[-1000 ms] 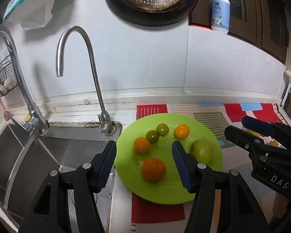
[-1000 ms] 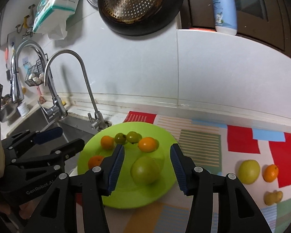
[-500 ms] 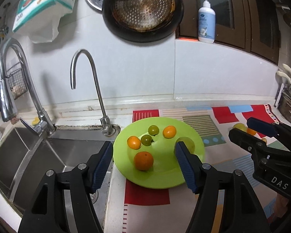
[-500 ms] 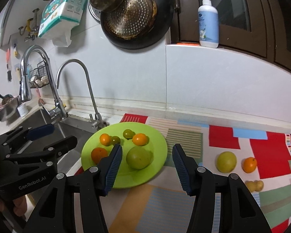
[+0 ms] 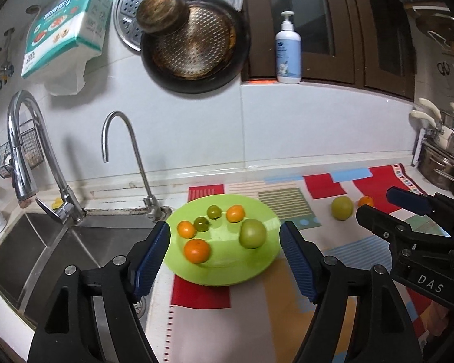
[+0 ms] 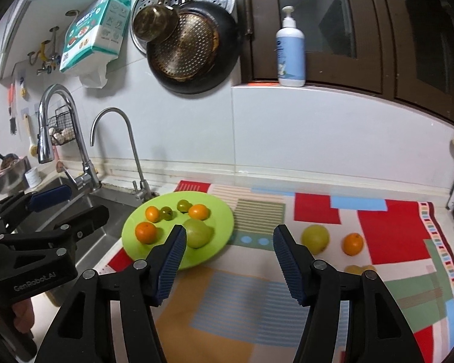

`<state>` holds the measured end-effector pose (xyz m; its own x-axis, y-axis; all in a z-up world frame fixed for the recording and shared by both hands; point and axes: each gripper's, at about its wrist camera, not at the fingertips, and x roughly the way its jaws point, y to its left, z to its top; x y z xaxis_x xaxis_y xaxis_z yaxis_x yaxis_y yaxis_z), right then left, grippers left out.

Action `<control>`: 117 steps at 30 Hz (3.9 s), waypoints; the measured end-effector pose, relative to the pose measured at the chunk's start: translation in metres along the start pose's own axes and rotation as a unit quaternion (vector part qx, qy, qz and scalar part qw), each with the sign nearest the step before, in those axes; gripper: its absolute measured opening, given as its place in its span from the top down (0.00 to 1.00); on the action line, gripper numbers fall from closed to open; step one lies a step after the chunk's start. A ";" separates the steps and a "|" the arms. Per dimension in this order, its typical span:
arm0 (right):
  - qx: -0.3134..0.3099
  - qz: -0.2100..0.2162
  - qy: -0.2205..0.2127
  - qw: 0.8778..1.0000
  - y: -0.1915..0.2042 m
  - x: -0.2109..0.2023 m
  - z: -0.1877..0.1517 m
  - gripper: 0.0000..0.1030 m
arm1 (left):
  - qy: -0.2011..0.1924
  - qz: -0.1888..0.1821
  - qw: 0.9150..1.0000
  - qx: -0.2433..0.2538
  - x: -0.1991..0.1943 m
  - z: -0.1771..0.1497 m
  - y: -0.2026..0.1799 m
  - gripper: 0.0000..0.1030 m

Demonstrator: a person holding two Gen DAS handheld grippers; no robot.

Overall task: Organize fruits
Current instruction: 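Move both tools back over the remaining fruits on the cloth, then grasp a small yellow-green fruit with the left tool while the right tool grasps another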

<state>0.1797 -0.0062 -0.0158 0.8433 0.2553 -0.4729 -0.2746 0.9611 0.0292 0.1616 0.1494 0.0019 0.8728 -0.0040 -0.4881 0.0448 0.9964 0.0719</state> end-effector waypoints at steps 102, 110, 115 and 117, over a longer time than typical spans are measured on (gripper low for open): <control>-0.032 0.060 0.181 0.981 -0.236 0.104 -0.070 0.74 | 0.151 -0.299 0.922 0.193 0.195 -0.017 -0.263 0.72; 0.017 0.014 0.162 0.987 -0.242 0.085 -0.072 0.74 | 0.160 -0.280 0.936 0.141 0.182 -0.016 -0.252 0.72; 0.029 0.001 0.147 0.989 -0.234 0.068 -0.069 0.74 | 0.158 -0.260 0.947 0.101 0.169 -0.011 -0.239 0.72; 0.035 0.000 0.143 0.989 -0.231 0.062 -0.068 0.74 | 0.152 -0.256 0.950 0.090 0.162 -0.008 -0.234 0.72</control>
<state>0.2640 -0.2191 -0.1120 0.6758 0.2251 -0.7018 -0.2343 0.9684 0.0850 0.2885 -0.0839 -0.1013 0.5345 -0.4324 -0.7262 0.5321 0.8397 -0.1083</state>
